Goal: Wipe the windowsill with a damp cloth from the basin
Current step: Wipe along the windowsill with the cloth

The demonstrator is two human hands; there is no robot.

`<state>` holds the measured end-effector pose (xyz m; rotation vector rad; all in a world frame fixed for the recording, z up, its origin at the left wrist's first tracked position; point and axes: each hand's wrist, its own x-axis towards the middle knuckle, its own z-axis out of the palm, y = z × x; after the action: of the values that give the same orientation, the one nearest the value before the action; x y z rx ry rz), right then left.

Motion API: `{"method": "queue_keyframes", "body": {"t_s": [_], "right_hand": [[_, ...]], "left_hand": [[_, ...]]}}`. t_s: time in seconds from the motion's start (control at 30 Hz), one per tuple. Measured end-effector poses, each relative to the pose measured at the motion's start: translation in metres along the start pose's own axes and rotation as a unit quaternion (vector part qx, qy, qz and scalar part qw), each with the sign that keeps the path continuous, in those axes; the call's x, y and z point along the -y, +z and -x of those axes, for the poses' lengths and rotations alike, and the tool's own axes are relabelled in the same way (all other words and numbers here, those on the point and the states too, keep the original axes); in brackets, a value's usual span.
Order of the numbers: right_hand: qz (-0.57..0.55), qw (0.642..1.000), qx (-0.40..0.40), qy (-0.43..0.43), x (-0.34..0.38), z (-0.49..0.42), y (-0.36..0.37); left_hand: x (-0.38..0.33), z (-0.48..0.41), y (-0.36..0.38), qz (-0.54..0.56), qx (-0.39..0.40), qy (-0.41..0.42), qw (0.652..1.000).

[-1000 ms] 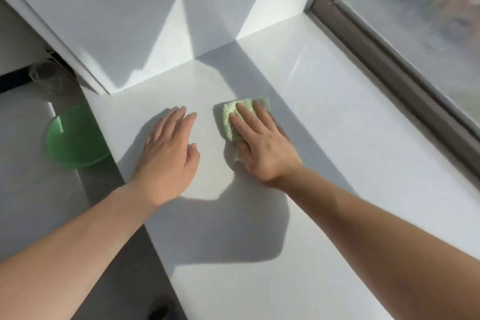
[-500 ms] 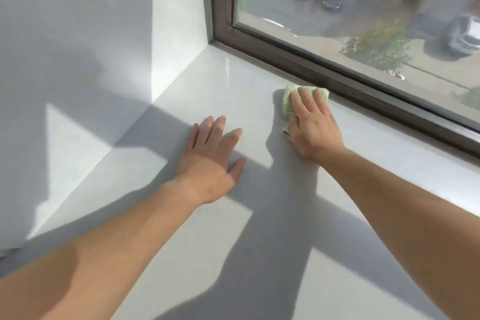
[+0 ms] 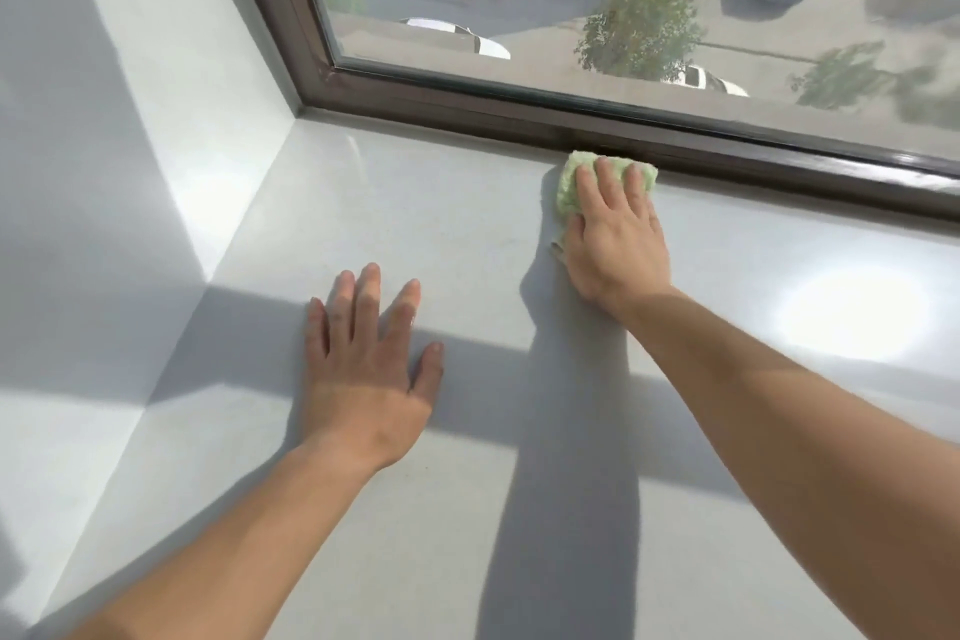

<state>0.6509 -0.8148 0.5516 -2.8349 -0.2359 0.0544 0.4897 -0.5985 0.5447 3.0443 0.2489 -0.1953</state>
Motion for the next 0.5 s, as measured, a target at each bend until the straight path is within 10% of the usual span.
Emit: {"method": "queue_keyframes", "body": {"t_s": [0.13, 0.33, 0.5], "right_hand": [[0.011, 0.993, -0.009, 0.116, 0.016, 0.004, 0.001], [0.030, 0.986, 0.060, -0.150, 0.079, 0.013, 0.023], [0.016, 0.999, 0.024, 0.035, 0.004, 0.031, -0.001]], "left_hand": [[-0.001, 0.002, -0.001, -0.003, -0.002, 0.004, 1.000], [-0.004, -0.001, 0.002, 0.000, -0.013, -0.004, 1.000], [-0.003, 0.002, 0.000, -0.003, 0.008, 0.002, 1.000]]}}
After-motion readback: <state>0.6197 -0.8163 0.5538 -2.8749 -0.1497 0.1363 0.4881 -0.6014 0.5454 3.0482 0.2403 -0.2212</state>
